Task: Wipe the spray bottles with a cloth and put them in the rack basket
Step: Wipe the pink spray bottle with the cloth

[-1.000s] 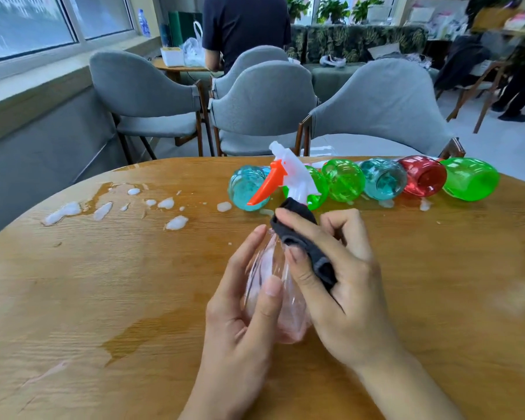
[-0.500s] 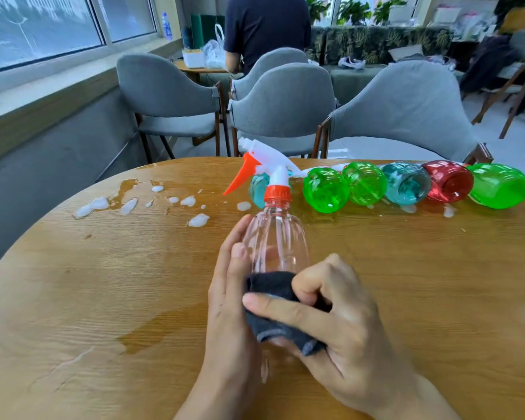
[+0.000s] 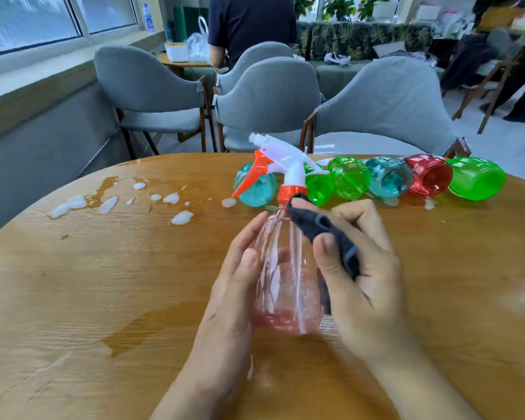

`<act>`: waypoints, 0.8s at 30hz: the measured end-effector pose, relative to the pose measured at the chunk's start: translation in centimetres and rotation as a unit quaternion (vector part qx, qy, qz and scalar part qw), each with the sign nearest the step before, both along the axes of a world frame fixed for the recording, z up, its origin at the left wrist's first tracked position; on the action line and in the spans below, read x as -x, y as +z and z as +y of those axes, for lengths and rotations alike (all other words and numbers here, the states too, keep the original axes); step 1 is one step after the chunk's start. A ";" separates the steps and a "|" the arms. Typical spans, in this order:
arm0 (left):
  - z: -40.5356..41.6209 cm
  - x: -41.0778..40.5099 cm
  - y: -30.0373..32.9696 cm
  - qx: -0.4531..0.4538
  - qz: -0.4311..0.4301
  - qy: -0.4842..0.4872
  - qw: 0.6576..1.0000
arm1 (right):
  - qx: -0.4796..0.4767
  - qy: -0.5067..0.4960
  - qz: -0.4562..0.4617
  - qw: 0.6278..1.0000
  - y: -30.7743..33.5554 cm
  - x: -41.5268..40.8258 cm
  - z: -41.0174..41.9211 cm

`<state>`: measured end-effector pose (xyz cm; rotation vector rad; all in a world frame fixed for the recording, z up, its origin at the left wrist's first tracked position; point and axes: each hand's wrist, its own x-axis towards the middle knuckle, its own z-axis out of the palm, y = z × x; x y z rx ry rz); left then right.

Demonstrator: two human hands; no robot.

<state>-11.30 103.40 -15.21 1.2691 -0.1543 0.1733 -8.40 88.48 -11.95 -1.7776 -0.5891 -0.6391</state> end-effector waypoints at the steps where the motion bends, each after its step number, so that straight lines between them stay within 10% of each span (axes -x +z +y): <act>1: -0.3 0.1 0.2 -0.007 -0.001 0.004 1.000 | 0.040 -0.001 -0.020 0.999 -0.3 0.1 0.1; 13: 1.7 -0.4 0.7 0.046 0.074 0.084 0.993 | 0.213 0.137 -0.102 0.962 -2.0 1.0 -0.2; 19: 2.4 -0.8 0.5 0.035 0.041 0.089 0.995 | -0.149 0.192 0.186 0.952 -1.2 1.0 -0.6; 24: 1.4 -0.7 -0.2 -0.022 0.029 0.060 0.998 | -0.229 0.032 0.147 0.962 -0.8 -0.2 0.0</act>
